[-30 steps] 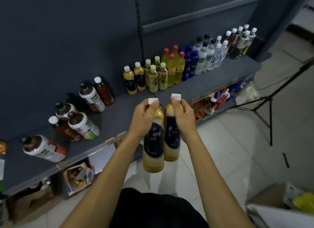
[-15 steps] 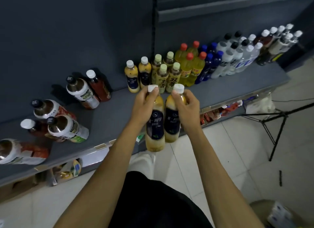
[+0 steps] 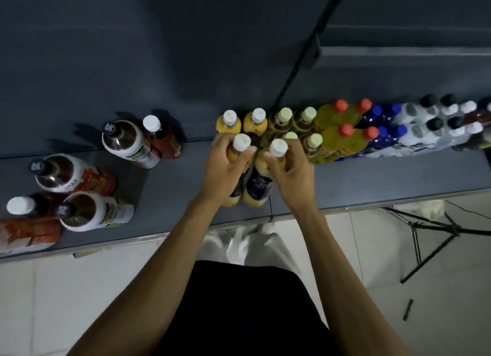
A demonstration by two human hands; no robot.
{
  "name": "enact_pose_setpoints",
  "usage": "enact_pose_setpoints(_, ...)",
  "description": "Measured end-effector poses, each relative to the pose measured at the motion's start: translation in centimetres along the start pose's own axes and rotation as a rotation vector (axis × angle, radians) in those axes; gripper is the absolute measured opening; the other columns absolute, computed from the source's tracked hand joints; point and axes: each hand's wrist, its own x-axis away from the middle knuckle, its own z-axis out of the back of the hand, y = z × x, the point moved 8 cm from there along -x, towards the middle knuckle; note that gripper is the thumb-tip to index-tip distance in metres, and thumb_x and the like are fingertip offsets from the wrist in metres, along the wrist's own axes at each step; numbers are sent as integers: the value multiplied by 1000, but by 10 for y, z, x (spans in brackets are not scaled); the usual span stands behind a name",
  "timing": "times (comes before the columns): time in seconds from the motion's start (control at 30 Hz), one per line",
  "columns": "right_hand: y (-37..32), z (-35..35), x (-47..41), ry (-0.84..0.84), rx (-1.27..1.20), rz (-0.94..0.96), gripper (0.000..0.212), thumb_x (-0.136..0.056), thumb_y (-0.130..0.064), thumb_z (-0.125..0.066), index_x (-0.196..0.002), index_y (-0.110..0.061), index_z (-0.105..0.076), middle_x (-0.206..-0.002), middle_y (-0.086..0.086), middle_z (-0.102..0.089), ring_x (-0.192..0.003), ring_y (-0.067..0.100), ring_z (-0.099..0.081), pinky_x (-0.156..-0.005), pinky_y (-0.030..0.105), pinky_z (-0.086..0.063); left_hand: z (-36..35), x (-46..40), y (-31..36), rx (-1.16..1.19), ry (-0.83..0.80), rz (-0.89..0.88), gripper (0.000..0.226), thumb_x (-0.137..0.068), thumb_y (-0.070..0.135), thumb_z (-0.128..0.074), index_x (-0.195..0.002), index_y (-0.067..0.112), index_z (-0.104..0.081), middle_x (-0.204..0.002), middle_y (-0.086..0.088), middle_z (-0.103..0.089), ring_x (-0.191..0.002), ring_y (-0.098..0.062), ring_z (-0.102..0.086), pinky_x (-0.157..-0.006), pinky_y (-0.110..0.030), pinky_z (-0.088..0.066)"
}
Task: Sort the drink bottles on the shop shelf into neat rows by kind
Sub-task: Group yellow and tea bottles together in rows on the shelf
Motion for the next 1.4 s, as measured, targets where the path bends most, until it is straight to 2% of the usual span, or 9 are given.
enact_pose_setpoints(0.1, -7, -10, -24, -68, 16, 11, 32, -80, -38, -76, -100, -20, -60, -87, -10, -64, -81, 11, -61, -66, 35, -52, 7, -10, -10, -70, 64, 13, 11, -93, 21, -60, -97, 14, -52, -92, 7, -47, -86, 12, -49, -74, -3, -33)
enact_pose_setpoints(0.23, -12, -16, -50, -151, 194, 120, 36, -75, -29, -81, -97, -9, -60, -99, 5, -62, -87, 24, -59, -67, 38, -49, 3, -26, -20, -254, 45, -8, 41, -88, 49, -48, -101, 12, -60, -94, 7, -50, -90, -6, -47, -79, -22, -32)
enact_pose_setpoints(0.33, -14, -25, -68, -215, 406, 219, 34, -72, -29, -78, -87, -6, -60, -94, 12, -59, -86, 35, -57, -62, 42, -47, -1, -38, -30, -491, 33, 16, 43, -81, 60, -39, -85, 23, -62, -86, 14, -53, -96, -16, -47, -74, -29, -19)
enact_pose_setpoints(0.5, 1, -41, -82, -181, 815, 339, 30, -70, -36, -69, -84, -10, -63, -91, 10, -64, -100, 35, -48, -77, 40, -24, -7, -32, -36, -381, -7, 20, 40, -85, 55, -45, -82, 20, -63, -84, 9, -59, -80, -16, -53, -65, -32, -37)
enact_pose_setpoints(0.7, 14, -50, -85, -243, 823, 249, 41, -73, -39, -73, -100, -10, -61, -99, 13, -66, -100, 36, -56, -83, 43, -28, -10, -37, -35, -328, -8, 42, 22, -83, 33, -60, -85, 11, -64, -90, -1, -63, -81, -18, -58, -68, -41, -46)
enact_pose_setpoints(0.87, 11, -52, -88, -262, 815, 230, 41, -83, -44, -65, -109, -13, -58, -107, 7, -63, -94, 30, -61, -95, 38, -24, -2, -38, -35, -272, -55, 37, 39, -77, 43, -57, -94, 10, -69, -101, -3, -65, -88, -7, -56, -74, -10, -40)
enact_pose_setpoints(1.0, 12, -57, -81, -211, 749, 189, 40, -77, -40, -72, -101, -10, -61, -100, 9, -66, -92, 31, -62, -97, 41, -34, 1, -39, -44, -263, -65, 100, 32, -75, 33, -66, -100, 13, -69, -105, 0, -63, -93, -11, -57, -78, -16, -43)
enact_pose_setpoints(1.17, 5, -53, -79, -209, 750, 160, 31, -79, -29, -69, -104, -12, -62, -103, 7, -66, -100, 31, -61, -105, 41, -28, 3, -41, -49, -254, -78, 92, 22, -80, 16, -74, -100, 11, -68, -104, 6, -59, -91, -4, -53, -75, -3, -36)
enact_pose_setpoints(1.4, 2, -48, -67, -132, 794, 89, 29, -79, -24, -68, -102, -8, -63, -106, 12, -66, -107, 35, -56, -103, 43, -31, -5, -43, -44, -217, -126, 40, 23, -81, 27, -67, -95, 9, -69, -101, -1, -61, -90, -15, -58, -76, -27, -45)
